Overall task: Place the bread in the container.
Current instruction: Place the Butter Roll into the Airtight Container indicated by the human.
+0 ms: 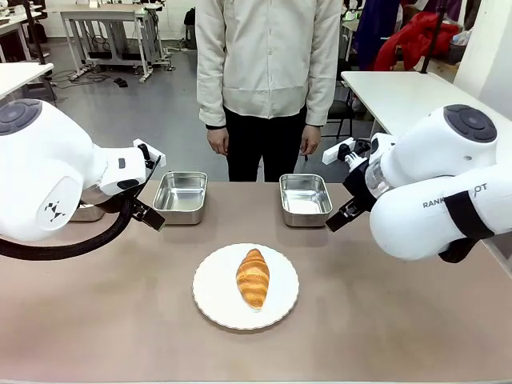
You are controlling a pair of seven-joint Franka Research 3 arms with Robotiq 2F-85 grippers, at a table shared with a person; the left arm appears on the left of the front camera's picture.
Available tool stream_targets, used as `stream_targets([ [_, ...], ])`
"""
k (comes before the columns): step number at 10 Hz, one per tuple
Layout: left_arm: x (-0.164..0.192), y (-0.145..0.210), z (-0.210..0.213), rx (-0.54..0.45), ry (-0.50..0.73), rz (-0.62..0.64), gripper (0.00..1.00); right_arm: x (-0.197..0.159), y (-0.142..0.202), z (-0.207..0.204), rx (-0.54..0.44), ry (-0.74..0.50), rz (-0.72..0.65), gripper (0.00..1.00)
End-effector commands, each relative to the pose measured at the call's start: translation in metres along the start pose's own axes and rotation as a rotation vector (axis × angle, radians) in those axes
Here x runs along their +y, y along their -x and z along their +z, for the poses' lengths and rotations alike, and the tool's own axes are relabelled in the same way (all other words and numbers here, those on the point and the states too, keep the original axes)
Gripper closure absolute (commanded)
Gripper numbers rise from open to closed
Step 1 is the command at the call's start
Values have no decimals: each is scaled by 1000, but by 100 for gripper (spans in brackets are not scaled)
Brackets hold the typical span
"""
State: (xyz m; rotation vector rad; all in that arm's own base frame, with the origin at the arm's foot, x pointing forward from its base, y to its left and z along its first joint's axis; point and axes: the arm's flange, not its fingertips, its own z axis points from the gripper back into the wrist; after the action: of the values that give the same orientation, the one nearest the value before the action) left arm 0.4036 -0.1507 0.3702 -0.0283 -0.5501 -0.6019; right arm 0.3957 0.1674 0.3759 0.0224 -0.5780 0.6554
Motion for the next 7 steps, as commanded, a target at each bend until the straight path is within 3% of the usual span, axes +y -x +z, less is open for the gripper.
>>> stream_targets([
  [1,12,-15,22,-26,30,-9,0,-21,-26,35,-59,-29,-14,0],
  [4,71,-55,76,-28,143,13,0,-75,-45,88,-105,-50,-55,0],
  [7,173,-64,114,-25,392,-71,0,-158,-18,133,-162,-156,-102,0],
])
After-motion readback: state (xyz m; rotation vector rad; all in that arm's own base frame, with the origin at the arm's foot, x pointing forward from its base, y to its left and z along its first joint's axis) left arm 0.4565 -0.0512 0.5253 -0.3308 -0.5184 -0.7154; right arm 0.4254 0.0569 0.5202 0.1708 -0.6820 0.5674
